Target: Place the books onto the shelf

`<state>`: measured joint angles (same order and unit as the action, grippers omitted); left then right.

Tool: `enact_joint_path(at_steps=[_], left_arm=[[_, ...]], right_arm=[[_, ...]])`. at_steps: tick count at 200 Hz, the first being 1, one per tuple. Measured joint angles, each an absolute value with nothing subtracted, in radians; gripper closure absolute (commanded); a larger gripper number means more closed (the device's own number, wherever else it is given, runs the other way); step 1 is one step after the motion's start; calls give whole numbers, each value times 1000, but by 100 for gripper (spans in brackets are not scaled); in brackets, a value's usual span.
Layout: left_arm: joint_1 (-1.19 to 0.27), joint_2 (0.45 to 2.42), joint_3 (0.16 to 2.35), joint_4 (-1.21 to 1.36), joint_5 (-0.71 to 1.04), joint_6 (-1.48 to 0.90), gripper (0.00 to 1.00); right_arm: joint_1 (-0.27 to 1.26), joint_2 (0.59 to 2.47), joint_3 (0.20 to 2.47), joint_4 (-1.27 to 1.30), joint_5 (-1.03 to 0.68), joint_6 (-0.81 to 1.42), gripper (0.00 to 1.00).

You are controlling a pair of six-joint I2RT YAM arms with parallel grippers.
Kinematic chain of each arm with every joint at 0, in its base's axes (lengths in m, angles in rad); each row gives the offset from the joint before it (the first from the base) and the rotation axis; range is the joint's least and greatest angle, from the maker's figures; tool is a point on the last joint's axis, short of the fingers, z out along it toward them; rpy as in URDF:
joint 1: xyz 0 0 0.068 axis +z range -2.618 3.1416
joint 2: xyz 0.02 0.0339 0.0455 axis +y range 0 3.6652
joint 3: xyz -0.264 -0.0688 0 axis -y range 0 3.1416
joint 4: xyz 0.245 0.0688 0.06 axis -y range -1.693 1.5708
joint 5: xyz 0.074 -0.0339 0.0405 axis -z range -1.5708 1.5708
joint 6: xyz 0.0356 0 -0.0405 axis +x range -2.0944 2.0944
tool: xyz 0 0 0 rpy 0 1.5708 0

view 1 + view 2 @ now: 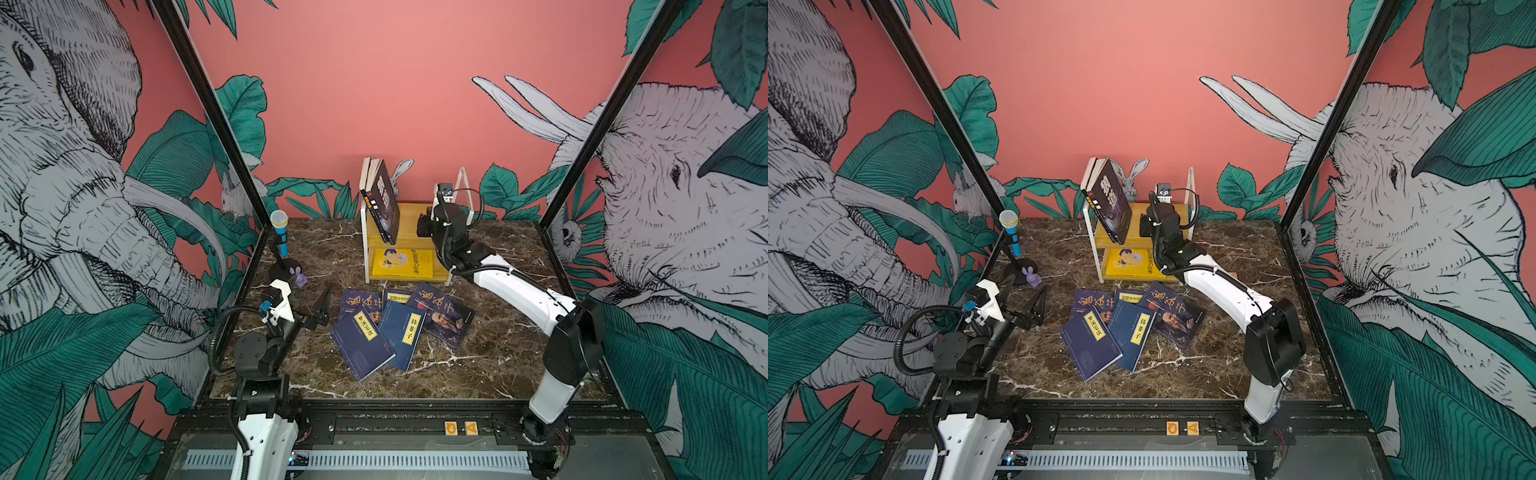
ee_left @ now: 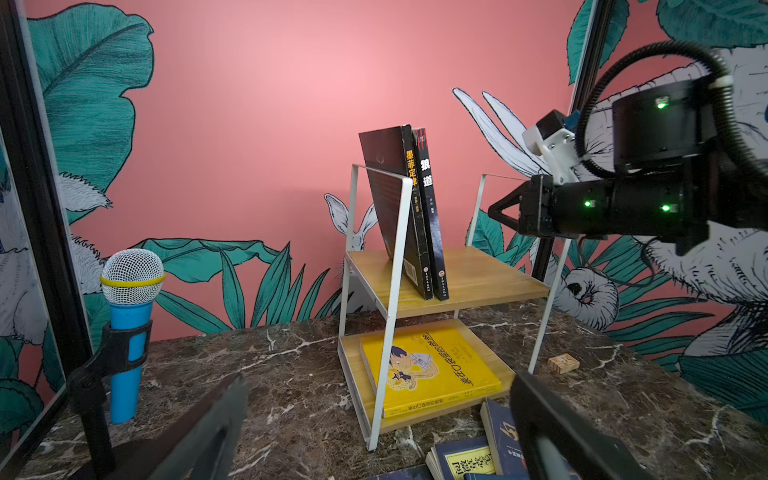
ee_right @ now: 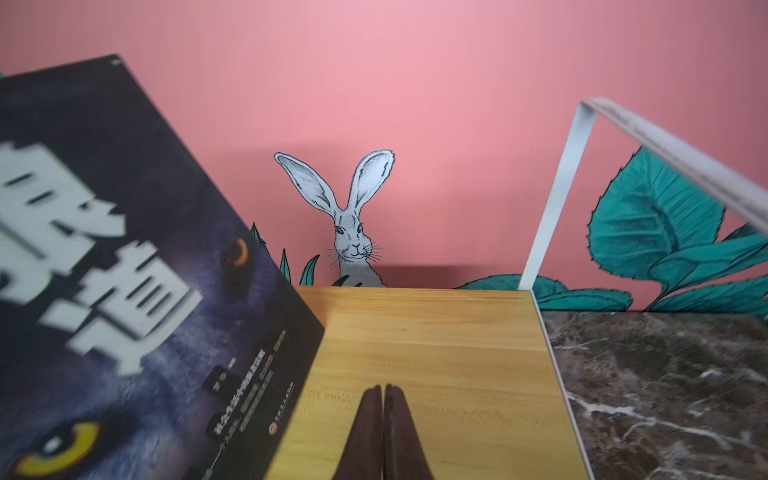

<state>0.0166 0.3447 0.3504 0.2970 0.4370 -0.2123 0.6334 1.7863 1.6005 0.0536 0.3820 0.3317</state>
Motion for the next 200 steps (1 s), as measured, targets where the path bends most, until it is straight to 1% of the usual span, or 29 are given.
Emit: enact_joint_path(at_steps=[54,91,200], left_arm=[[34,339,350,297,436,-212,1],[34,337,350,297,436,-212,1],[35,336,350,297,436,-212,1]], right_arm=[[602,1998,1800,-96,297,314,100],[603,2091,1894,-182,274,307,100],[608,2155,1983,-199,219,366,100]])
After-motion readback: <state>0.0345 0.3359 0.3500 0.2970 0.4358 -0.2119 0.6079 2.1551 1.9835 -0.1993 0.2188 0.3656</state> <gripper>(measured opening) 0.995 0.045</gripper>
